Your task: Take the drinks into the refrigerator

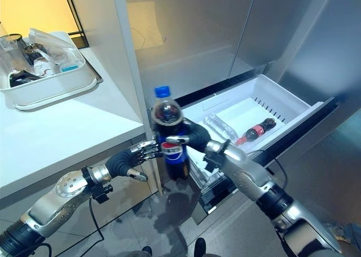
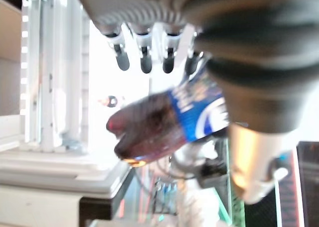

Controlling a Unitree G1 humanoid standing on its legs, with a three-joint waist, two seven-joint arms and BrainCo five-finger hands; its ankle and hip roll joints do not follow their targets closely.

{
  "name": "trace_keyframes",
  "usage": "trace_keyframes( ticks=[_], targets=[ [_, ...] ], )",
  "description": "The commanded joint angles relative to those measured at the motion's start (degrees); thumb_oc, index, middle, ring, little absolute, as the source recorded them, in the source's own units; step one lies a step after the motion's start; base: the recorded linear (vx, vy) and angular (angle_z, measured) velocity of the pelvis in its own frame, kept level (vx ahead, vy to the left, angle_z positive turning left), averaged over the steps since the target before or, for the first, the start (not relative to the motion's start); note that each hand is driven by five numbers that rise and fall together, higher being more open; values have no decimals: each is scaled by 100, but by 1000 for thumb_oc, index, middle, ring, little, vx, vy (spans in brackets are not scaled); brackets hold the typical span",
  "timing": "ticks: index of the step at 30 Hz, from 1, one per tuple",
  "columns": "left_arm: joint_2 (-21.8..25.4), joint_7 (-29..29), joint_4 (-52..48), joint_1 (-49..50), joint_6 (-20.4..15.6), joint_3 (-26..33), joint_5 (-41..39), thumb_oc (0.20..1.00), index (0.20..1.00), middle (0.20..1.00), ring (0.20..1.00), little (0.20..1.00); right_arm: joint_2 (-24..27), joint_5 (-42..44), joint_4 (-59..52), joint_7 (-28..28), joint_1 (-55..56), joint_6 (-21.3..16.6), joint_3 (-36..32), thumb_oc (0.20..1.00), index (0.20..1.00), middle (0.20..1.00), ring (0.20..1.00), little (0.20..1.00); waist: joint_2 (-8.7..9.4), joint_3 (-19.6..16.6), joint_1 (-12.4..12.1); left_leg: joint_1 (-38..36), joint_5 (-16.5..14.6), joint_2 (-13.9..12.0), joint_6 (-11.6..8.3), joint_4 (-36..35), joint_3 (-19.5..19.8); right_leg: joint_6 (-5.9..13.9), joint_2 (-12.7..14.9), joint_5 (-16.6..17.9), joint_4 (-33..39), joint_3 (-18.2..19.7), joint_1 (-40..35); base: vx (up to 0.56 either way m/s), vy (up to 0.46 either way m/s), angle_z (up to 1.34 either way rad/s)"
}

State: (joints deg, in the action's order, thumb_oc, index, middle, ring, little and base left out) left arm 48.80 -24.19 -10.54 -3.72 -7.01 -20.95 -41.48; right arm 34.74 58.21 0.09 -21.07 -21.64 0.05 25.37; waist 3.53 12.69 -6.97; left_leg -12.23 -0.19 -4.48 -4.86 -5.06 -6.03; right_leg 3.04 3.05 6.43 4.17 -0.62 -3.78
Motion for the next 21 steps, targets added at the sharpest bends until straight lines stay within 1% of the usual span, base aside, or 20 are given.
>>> trace_keyframes(
  ticks=[1,2,6,7,9,10,11,12,16,18,19,21],
  targets=[
    [2,-77,-316,-89,-294,110,-253,1000,1000,1000,1000,1000,304,500,-648,-22,-430,-799,-725,200,200,200,200,200,-26,-108,2,73,-362,21,214,6,283,643,639,-423,-878,-506,100,0,0,0],
    [-44,-106,-327,156,-291,284,-242,1000,1000,1000,1000,1000,371,515,-690,2,-176,-890,-1080,200,200,200,200,200,-24,-107,11,73,-371,28,219,6,283,646,637,-425,-878,-500,101,0,0,0],
    [-240,-121,-292,587,-281,622,-261,1000,1000,1000,1000,1000,439,492,-838,49,275,-1051,-1703,200,200,200,200,200,-16,-110,37,73,-379,36,228,6,277,649,629,-432,-875,-494,108,0,0,0],
    [-238,-122,-300,597,-278,625,-261,1000,1000,1000,1000,1000,438,491,-846,50,285,-1049,-1705,200,200,200,200,200,-15,-114,37,72,-380,36,228,6,277,649,629,-433,-876,-494,108,0,0,0],
    [-384,-129,-277,852,-257,862,-322,1000,1000,1000,1000,1000,472,491,-936,74,558,-1136,-2072,200,200,200,200,200,-8,-109,57,75,-385,40,231,6,273,653,625,-431,-877,-484,116,0,0,0],
    [-383,-129,-278,852,-257,862,-322,1000,1000,1000,1000,1000,472,491,-937,74,559,-1136,-2072,200,200,200,200,200,-8,-110,57,76,-385,40,231,6,273,653,625,-431,-877,-484,116,0,0,0],
    [-478,-114,-253,1006,-279,1067,-311,1000,1000,1000,1000,1000,516,459,-964,101,724,-1205,-2364,200,200,200,200,200,-2,-111,69,77,-389,38,235,6,269,655,623,-435,-875,-481,117,0,0,0],
    [-555,-85,-263,1082,-293,1164,-316,1000,1000,1000,1000,1000,533,424,-1016,122,816,-1236,-2495,200,200,200,200,200,5,-116,70,75,-394,35,236,6,267,654,621,-435,-871,-480,117,0,0,0],
    [-745,-49,-308,1314,-393,1495,-218,1000,1000,1000,1000,1000,574,335,-1035,210,1019,-1363,-2924,200,200,200,200,200,21,-117,78,78,-405,35,241,6,255,652,615,-445,-879,-468,130,0,0,0],
    [-796,-45,-335,1364,-405,1546,-220,1000,1000,1000,1000,1000,579,298,-1086,218,1084,-1382,-2998,200,200,200,200,200,24,-116,82,81,-406,36,243,6,256,651,613,-447,-880,-458,135,0,0,0],
    [-891,-53,-378,1443,-460,1680,-191,1000,1000,1000,1000,1000,641,199,-1144,261,1159,-1440,-3215,200,200,200,200,200,36,-111,80,82,-408,31,244,6,258,649,606,-456,-881,-449,143,0,0,0],
    [-935,-44,-383,1483,-494,1719,-151,1000,1000,1000,1000,1000,608,219,-1102,276,1174,-1471,-3266,200,200,200,200,200,42,-107,70,81,-411,29,247,6,259,648,603,-457,-887,-449,153,0,0,0]
  ],
)
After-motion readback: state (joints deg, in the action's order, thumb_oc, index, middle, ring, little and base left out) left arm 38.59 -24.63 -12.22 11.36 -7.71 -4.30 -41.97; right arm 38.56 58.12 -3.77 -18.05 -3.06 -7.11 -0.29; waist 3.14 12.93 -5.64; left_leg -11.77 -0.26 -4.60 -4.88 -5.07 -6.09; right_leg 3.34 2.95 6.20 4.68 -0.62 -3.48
